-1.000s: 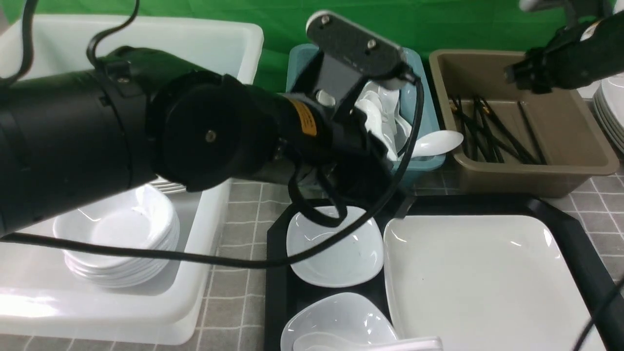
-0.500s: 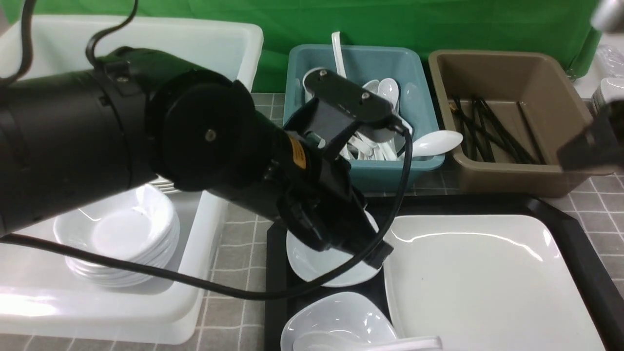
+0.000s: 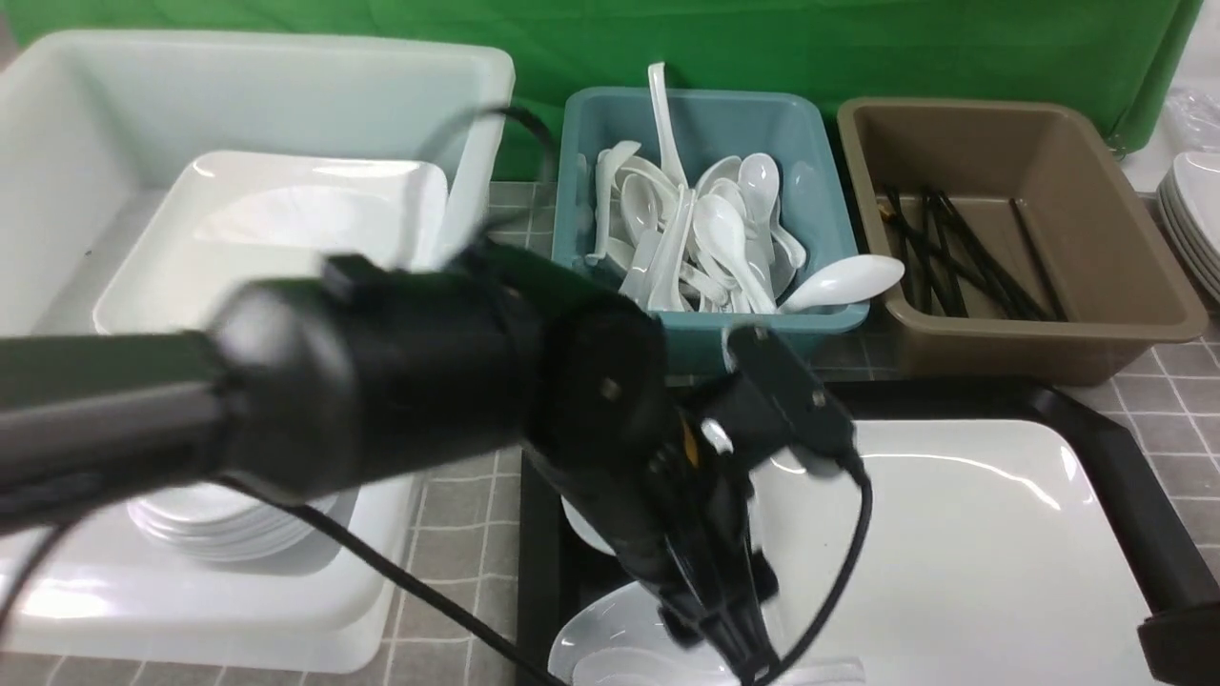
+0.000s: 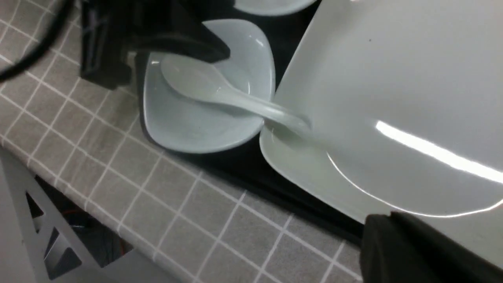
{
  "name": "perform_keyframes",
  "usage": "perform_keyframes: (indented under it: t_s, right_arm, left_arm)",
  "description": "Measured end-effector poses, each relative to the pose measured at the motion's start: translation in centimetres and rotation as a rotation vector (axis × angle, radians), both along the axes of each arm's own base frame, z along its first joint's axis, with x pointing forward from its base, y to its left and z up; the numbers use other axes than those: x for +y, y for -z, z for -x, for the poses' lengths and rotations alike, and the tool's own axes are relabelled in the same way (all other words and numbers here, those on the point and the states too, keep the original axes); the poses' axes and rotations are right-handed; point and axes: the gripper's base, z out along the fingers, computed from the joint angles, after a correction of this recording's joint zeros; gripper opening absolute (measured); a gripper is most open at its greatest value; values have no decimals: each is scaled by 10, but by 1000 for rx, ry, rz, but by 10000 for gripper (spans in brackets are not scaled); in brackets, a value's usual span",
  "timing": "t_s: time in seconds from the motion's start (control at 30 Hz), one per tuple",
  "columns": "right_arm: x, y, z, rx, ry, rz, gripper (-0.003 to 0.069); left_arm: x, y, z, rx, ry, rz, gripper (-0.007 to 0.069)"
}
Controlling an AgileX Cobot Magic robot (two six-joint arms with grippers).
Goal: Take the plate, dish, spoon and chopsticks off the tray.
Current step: Use the left arm to grab a soup spoon from the plate
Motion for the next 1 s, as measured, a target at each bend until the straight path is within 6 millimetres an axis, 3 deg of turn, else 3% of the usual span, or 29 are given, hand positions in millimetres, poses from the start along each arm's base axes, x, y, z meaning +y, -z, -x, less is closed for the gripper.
perform_keyframes:
  t_s: [0.07,0.23,0.87,1.0]
  right_arm:
    - [-1,-4,6,-42,11,-7,27]
    - [-1,-6,9,-57,26,-16,27]
    - [-1,-6,8,-67,33,-20,29]
    - [-1,-6,8,-66,34,-21,29]
  left_arm:
    - [-6,20,-3,20,16,-18,474]
    - [-13,32,-5,25,26,-5,520]
    - [-21,35,8,63,80,-16,514]
    - [-23,38,7,74,72,-10,431]
